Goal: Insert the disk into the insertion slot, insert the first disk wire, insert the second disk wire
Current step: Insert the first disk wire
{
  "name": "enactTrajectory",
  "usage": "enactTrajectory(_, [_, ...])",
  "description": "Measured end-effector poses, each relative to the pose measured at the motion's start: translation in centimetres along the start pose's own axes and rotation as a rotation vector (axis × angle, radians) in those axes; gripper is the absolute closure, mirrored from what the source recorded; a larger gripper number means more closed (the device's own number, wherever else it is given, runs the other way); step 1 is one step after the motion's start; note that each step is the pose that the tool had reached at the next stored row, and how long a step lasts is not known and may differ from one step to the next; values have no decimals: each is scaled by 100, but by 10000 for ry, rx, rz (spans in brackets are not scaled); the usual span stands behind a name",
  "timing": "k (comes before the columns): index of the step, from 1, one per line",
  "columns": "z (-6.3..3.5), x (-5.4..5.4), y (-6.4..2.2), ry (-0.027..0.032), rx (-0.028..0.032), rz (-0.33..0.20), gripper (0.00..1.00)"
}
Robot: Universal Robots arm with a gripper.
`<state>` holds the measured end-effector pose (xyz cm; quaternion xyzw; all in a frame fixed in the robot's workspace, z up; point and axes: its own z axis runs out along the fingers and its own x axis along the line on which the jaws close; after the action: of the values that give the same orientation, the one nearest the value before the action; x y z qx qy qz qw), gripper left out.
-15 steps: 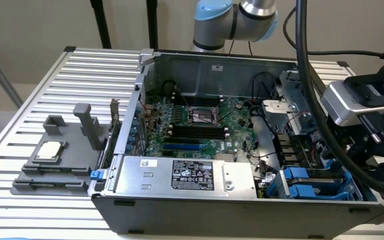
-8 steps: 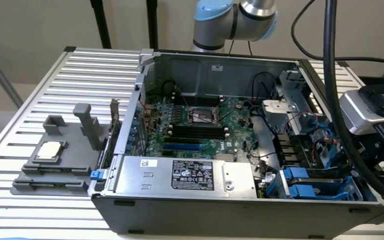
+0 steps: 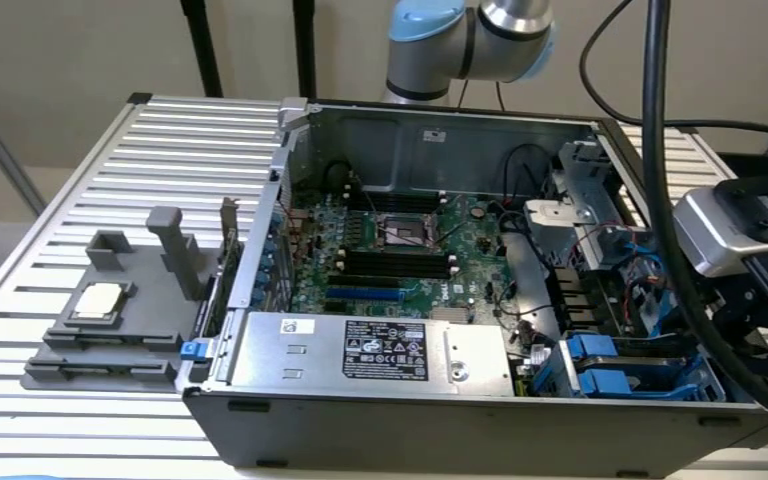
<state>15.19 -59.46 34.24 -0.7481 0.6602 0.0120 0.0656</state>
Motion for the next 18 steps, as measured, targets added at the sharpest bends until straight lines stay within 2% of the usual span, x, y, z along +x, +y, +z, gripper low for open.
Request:
enactTrajectory(2, [3, -3, -3, -5, 0, -2, 69])
enactTrajectory(3, [3, -6, -3, -5, -5, -3, 71])
enactTrajectory(4, [3, -8, -4, -5, -15, -6, 78])
enactTrajectory(5, [3, -10, -5, -7, -39, -6, 83])
enactTrajectory(7, [3, -18, -6, -17, -126, -2, 83])
enactTrajectory(16, [-22, -62, 27, -83, -645, 33, 83])
enactTrajectory(17, [-24, -63, 28, -92, -733, 44, 83])
enactTrajectory(18, [-24, -63, 30, -109, -866, 62, 83])
